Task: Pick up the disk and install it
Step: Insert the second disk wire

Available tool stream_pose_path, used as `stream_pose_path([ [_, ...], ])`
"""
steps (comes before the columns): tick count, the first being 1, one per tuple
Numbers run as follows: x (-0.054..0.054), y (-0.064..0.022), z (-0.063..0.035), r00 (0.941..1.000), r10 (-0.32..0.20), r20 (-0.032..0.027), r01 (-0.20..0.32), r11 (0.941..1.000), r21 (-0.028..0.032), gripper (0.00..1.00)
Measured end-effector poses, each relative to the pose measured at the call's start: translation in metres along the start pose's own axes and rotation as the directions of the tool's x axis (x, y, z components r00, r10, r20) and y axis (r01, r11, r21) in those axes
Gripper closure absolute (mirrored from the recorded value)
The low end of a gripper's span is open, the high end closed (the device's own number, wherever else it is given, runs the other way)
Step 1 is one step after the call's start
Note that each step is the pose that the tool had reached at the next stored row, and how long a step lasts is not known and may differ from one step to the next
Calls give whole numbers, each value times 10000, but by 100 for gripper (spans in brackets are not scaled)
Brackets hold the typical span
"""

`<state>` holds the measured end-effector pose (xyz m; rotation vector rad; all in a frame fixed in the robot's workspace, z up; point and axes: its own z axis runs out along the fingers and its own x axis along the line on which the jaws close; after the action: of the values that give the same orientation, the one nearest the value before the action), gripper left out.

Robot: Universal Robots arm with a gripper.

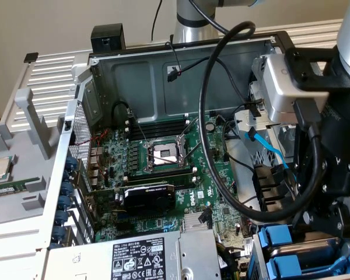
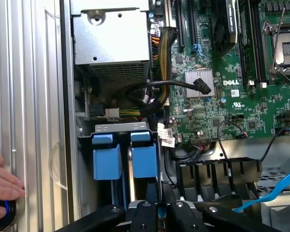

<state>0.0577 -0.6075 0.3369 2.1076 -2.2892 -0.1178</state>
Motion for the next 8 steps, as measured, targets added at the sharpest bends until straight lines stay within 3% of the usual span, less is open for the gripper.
stream_pose_path([
  [8,0,1,0,10000,26,6,-26,10000,4,83],
])
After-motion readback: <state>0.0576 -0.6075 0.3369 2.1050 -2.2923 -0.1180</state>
